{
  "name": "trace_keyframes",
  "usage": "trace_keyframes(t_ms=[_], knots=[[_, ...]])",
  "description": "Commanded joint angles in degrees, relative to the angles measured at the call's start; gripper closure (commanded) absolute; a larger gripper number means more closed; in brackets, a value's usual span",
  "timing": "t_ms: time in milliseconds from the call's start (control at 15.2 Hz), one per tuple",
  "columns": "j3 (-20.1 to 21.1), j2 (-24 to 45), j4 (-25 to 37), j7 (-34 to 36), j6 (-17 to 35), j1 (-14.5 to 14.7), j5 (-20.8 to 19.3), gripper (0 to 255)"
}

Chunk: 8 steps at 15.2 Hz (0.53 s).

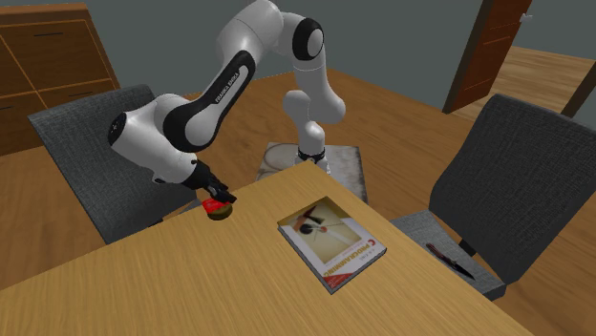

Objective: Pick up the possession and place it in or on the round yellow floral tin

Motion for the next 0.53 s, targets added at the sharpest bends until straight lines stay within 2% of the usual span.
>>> trace_keyframes(t_ms=[0,330,462], knots=[[0.00,0.00,0.00,0.00,0.00,0.00,0.00,0],[0.00,0.00,0.00,0.00,0.00,0.00,0.00,0],[-0.18,1.46,5.37,-0.03,-4.00,-0.63,0.08,0]])
